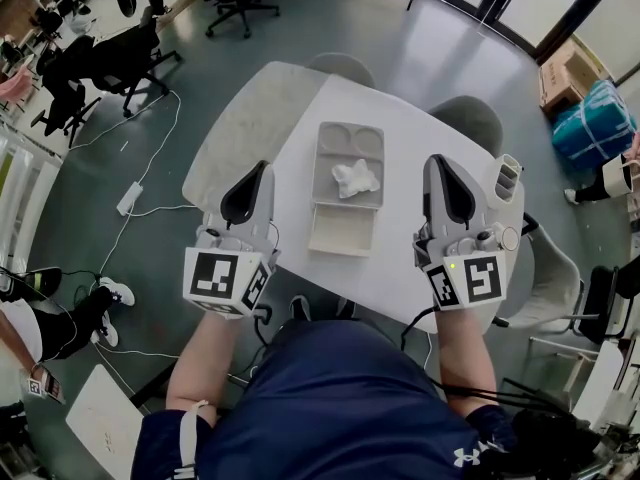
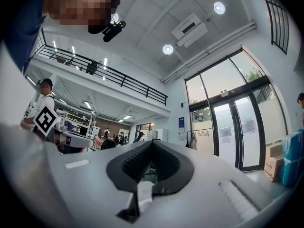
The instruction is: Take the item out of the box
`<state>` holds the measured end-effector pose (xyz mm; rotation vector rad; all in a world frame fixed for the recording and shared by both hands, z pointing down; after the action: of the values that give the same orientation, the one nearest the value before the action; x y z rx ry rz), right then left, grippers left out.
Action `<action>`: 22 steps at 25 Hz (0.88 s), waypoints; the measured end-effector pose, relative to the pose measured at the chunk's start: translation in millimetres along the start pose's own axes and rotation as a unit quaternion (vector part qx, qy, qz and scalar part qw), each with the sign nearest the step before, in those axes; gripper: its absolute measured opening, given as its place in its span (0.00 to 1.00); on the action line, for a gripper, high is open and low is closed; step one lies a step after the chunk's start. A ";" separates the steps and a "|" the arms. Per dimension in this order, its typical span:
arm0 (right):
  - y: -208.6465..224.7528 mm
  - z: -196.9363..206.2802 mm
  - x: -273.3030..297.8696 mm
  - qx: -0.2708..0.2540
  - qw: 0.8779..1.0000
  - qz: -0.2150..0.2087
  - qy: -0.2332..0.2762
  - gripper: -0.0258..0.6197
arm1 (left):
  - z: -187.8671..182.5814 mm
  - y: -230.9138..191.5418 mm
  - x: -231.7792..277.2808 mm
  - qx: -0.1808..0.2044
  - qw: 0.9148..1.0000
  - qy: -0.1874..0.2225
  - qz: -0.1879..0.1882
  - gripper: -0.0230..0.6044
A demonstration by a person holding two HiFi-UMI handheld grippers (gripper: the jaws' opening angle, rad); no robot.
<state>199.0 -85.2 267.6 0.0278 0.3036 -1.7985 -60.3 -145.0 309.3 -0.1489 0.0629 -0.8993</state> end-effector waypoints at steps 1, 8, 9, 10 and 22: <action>0.3 0.1 0.0 0.001 1.000 -0.001 0.001 0.04 | 0.0 -0.6 0.2 0.000 1.000 0.000 -0.002 0.04; -0.4 5.3 0.7 0.004 1.000 -0.002 -0.003 0.04 | 5.2 -3.2 1.2 -0.001 1.000 -0.002 -0.003 0.04; -0.8 5.3 0.4 0.004 1.000 -0.002 -0.003 0.04 | 5.2 -3.2 0.7 -0.001 1.000 -0.002 -0.004 0.04; -1.0 5.2 0.1 0.004 1.000 -0.002 -0.003 0.04 | 5.1 -3.0 0.1 -0.001 1.000 -0.002 -0.004 0.04; 1.9 8.0 -4.5 0.010 1.000 -0.001 -0.004 0.04 | 8.3 2.4 0.9 0.001 1.000 -0.007 -0.005 0.04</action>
<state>203.2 -83.1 275.9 0.0338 0.2796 -1.8042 -56.9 -143.4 317.1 -0.1536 0.0480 -0.9087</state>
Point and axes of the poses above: the fingertips, and each gripper's own axes: x forward along the fingers, y to its right, z out of its underside, the point moved 5 cm from there along -x, backward along the fingers, and after that the axes turned 7 degrees about -x, right-handed, at the moved point
